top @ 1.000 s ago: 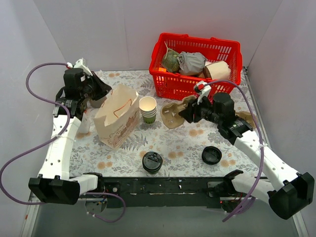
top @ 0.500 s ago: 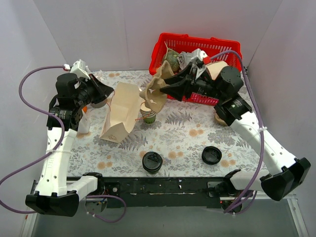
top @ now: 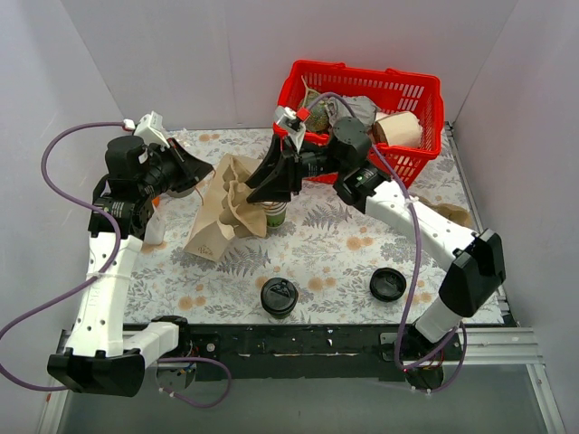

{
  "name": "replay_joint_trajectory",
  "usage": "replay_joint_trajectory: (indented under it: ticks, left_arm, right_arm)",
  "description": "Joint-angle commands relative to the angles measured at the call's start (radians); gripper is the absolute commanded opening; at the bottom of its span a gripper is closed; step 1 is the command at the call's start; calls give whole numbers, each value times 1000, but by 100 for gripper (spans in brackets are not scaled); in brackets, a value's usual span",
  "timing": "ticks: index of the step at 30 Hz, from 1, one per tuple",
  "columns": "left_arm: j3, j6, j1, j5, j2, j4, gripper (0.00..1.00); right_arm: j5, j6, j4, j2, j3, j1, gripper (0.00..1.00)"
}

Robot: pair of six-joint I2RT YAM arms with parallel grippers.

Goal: Pack the takeout coffee

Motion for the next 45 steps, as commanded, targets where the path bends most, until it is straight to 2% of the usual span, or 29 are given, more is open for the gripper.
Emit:
replay_joint_trajectory:
  ticks: [1,8,10,12,14,17,20,28,38,40,45]
  left_arm:
    - [-6,15,-1,65,-27,18,0]
    - [1,21,-1,103,-38,19,0]
    - [8,24,-1,127,-36,18,0]
    - [9,27,-1,143,-36,19,0]
    - [11,33,-1,169,-36,21,0]
    - [12,35,-1,206,-33,24,0]
    - [15,41,-1,221,-24,27,0]
    - [20,87,-1,247,5,12,0]
    - [37,130,-1,230,13,-1,0]
    - [43,133,-1,229,16,-2,0]
    - [37,130,-1,252,28,4,0]
  right_arm:
    - [-67,80,119,50,51,2,41]
    - [-89,112,108,126,71,2,40]
    - [-67,48,49,142,89,-1,40]
    - [-27,-30,-101,153,137,-2,40]
    - [29,-180,-244,161,163,-2,40]
    - [112,-350,-368,162,204,-4,40]
    - [126,-442,-466,179,238,-7,40]
    - [145,-602,-531,161,194,-12,38]
    - [420,-491,-478,138,97,-10,36]
    - [436,-477,-461,132,74,-8,35]
    - [473,-284,-364,97,25,-12,34]
